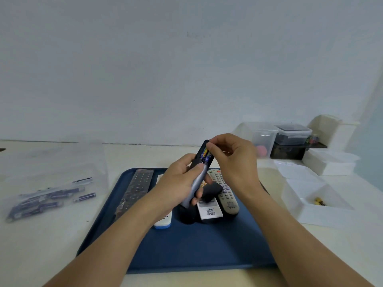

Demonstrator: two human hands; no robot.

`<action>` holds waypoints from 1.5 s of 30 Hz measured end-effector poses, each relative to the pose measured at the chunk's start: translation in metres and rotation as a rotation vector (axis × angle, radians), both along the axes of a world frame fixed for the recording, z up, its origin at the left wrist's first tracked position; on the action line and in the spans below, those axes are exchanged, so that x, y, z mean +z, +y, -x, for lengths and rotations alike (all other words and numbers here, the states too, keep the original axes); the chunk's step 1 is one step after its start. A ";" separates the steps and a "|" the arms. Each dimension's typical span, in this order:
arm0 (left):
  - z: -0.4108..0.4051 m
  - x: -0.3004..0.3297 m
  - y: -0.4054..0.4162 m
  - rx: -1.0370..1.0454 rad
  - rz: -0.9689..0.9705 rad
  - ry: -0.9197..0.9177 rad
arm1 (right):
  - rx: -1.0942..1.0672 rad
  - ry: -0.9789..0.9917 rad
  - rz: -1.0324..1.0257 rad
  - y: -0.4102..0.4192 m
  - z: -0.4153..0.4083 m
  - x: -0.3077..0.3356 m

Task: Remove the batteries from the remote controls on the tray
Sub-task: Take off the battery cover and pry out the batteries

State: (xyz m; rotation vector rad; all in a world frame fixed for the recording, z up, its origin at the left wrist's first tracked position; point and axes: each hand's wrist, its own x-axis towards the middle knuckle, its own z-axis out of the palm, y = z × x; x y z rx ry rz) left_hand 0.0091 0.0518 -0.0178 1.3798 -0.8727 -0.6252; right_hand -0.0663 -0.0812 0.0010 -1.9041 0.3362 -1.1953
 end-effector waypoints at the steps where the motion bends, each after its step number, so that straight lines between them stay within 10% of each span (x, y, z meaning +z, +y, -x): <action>1: 0.000 -0.001 -0.001 0.023 0.000 -0.048 | -0.010 -0.002 0.018 0.001 -0.001 0.000; 15: 0.011 -0.011 -0.002 0.285 -0.013 -0.498 | -0.053 -0.069 0.010 0.018 -0.004 -0.001; 45: 0.023 0.005 -0.005 0.238 -0.066 -0.245 | 0.113 -0.019 -0.082 0.023 -0.005 -0.006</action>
